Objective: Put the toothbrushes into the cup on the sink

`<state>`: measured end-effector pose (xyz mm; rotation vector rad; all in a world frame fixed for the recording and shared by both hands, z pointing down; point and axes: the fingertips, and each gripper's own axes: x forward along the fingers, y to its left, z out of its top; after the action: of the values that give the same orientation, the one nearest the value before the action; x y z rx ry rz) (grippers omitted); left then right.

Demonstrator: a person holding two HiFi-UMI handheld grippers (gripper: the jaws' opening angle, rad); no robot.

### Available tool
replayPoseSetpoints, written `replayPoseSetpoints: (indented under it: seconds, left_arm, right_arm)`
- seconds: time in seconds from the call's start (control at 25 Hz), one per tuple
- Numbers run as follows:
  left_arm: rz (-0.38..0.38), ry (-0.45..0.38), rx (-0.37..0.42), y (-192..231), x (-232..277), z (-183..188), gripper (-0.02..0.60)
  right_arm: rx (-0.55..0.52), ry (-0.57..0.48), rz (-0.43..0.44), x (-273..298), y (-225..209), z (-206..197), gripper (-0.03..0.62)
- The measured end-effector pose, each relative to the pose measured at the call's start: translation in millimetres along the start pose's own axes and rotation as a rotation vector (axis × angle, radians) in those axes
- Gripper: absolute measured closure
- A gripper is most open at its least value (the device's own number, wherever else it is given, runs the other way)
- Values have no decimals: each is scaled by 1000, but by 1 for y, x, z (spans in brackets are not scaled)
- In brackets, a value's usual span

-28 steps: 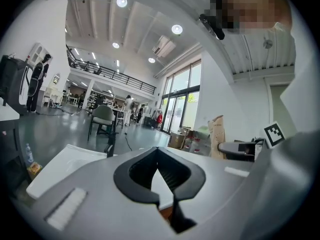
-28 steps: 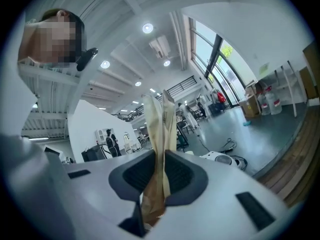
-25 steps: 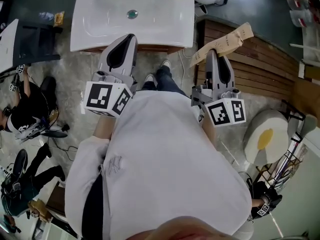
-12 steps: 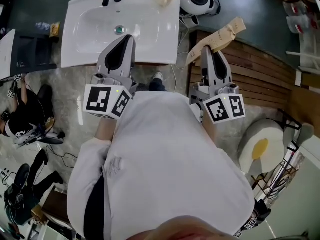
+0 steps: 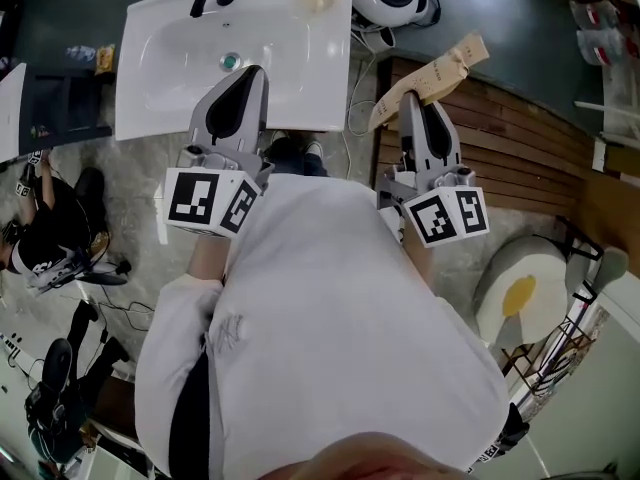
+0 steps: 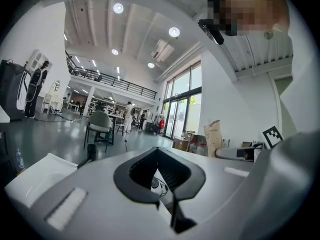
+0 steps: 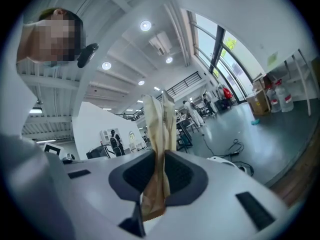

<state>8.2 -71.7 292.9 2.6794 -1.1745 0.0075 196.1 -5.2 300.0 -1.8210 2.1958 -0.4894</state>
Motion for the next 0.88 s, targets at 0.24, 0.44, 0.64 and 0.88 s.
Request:
replayPoseSetpoints:
  seconds: [0.24,0.44,0.64,0.88]
  left_arm:
    - [-24,10,2,8,18,1,584]
    - [-42,11,2,27,29,11,584]
    - [-63,19,8,53,42,21,584]
    - [-113,31,10,72,58,25,584]
  right_arm:
    - [0,-2,-18,16,-7,3,542]
    - [4,-16,-34,35,0,7,542]
    - [6,-25,-54,60,10,9,542]
    - [3,-48,-100,77,15,8,542]
